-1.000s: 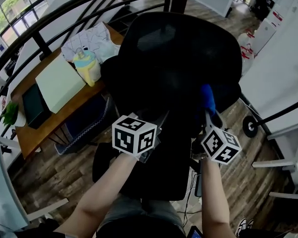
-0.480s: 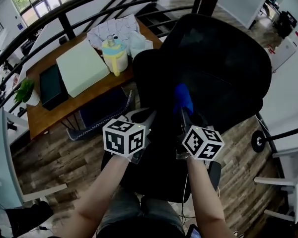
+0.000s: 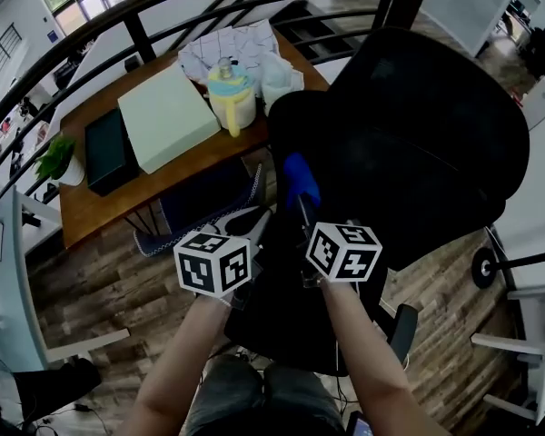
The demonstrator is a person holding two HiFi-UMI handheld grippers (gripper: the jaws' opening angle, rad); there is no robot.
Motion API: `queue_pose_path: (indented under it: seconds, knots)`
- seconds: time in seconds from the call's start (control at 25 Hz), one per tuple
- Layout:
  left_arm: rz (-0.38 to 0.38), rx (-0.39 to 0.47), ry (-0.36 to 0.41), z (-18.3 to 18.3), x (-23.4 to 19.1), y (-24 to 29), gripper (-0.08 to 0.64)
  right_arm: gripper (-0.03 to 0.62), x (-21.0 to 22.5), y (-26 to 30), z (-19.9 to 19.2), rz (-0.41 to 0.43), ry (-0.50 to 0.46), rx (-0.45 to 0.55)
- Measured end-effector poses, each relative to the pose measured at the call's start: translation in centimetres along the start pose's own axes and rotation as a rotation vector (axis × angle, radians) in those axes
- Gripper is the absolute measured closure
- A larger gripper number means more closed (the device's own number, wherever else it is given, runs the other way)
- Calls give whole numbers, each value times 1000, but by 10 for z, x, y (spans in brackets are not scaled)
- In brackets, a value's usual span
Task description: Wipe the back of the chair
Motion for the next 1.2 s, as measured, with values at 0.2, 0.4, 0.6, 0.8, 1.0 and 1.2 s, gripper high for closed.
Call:
queue_pose_path:
  seconds: [0.2, 0.4, 0.6, 0.8, 1.0, 1.2]
  knots:
    - [8, 1, -25, -5, -6, 0, 517, 508, -5, 21, -9, -10, 13, -35]
    - [15, -7, -46, -11, -13, 7, 518, 508, 5, 27, -11, -35, 13, -46]
    - [2, -29, -30, -13, -9, 18, 518, 508, 28, 20, -7, -72, -3, -41]
    - [-33, -60, 9, -16, 5, 36, 518, 508, 53, 11, -7, -108, 14, -36]
    - [-60, -77, 28, -18, 20, 56, 518, 508, 77, -5, -6, -145, 24, -27]
    - [-107, -95, 40, -19, 33, 77, 518, 507, 106, -22, -3, -202, 26, -13]
Point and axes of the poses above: the fingertips, and each gripper's own axes: y forward along the fingers, x to its right, z out of its top, the point moved 2 cm from there along -y, backward along the fingers, and after that the axes turned 15 degrees about -z, right-handed, at the moved point
